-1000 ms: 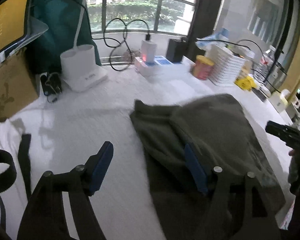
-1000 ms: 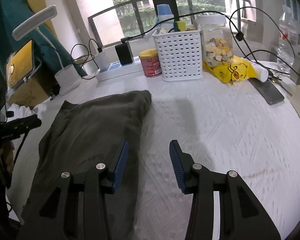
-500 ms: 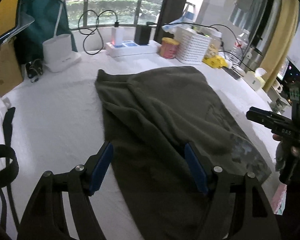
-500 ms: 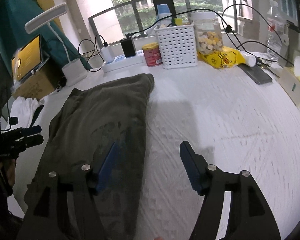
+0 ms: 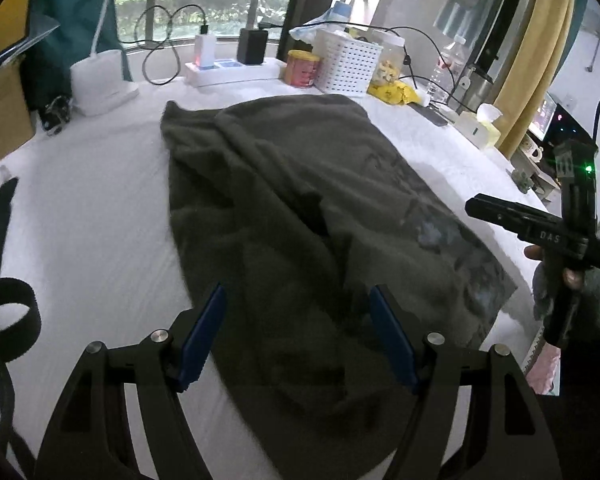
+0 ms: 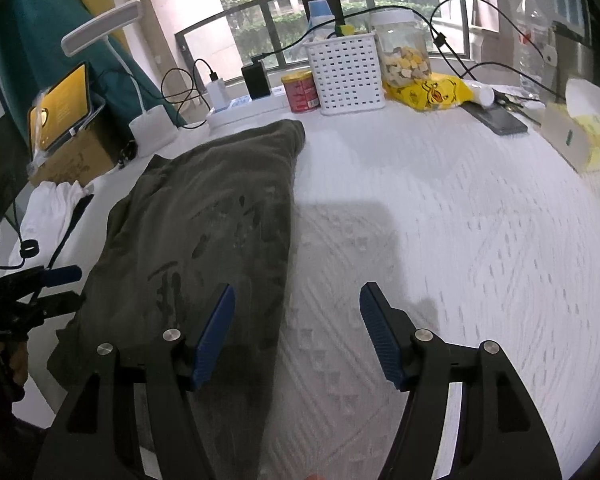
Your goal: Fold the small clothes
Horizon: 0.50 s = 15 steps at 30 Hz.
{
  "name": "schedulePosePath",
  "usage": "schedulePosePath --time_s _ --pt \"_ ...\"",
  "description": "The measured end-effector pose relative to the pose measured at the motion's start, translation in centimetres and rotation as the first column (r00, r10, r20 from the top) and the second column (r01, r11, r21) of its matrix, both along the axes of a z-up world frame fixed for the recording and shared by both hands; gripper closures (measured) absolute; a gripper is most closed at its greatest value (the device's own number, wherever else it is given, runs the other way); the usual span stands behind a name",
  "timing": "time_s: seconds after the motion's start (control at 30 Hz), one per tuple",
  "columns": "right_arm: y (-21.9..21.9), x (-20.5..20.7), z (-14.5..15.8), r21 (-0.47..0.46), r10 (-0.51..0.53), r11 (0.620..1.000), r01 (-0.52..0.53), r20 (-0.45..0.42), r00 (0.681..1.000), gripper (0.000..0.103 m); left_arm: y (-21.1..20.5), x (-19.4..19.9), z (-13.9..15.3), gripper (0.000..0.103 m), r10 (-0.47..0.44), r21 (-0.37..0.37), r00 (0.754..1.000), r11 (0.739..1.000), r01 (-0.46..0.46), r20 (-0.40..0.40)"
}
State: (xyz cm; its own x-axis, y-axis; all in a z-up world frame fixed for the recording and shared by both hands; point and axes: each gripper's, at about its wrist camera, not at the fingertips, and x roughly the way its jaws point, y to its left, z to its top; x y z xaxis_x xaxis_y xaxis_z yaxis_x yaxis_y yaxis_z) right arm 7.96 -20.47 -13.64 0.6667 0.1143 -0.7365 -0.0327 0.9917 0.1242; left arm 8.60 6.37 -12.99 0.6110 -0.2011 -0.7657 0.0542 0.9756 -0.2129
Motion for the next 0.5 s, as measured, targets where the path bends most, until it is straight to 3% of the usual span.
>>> schedulePosePath --time_s 0.07,0.2,0.43,0.5 --pt "-0.1 -0.4 -0.2 0.001 -0.004 1.0 0.004 -0.004 1.0 0.035 0.3 -0.9 0.0 0.03 0.02 0.009 1.0 1.0 -0.021 0.017" --pt "0.1 -1.0 -0.4 0.001 -0.002 1.0 0.002 -0.006 1.0 0.035 0.7 -1.7 -0.5 0.06 0.042 -0.01 0.999 0.999 -0.042 0.017" --pt "0.5 -1.9 -0.5 0.003 -0.001 1.0 0.001 -0.002 1.0 0.035 -1.0 -2.1 -2.0 0.068 -0.024 0.01 0.999 1.0 0.024 -0.034" --pt "0.5 -2.2 -0.4 0.004 -0.003 1.0 0.003 0.0 1.0 0.035 -1.0 -2.2 -2.3 0.089 -0.022 0.002 0.999 1.0 0.022 -0.045"
